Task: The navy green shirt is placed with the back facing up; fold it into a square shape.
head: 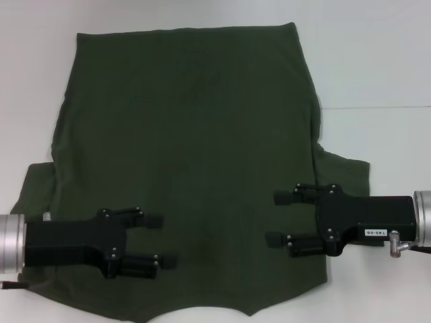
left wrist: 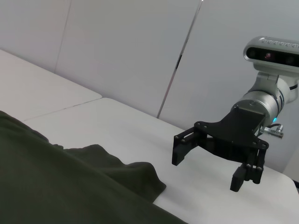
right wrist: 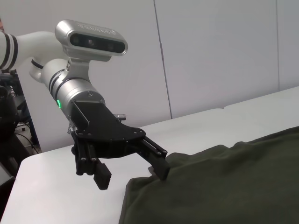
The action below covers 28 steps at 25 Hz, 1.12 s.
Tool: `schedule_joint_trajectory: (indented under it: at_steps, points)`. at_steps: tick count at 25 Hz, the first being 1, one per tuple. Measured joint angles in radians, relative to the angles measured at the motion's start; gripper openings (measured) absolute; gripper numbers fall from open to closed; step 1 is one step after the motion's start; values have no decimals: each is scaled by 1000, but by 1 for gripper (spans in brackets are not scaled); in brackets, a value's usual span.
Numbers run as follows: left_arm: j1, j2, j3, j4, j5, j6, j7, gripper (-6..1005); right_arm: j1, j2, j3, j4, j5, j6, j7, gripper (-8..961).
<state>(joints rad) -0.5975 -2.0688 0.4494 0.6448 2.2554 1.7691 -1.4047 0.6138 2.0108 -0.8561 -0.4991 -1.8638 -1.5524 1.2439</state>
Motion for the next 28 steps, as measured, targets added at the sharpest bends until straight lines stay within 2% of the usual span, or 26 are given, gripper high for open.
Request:
schedule_joint_trajectory:
  at_steps: [22,26,28]
  points:
    - [1,6,-17,6,-2,18,-17,913,2,0,0,8,-5,2,-15,883]
    - [-6,11,-89,5,-26,14,-62,909,-2,0,0,8,1,8,-15,884]
    - [-15,23,-144,5,-42,-13,-136,907,-5,2,1,8,2,11,-13,884]
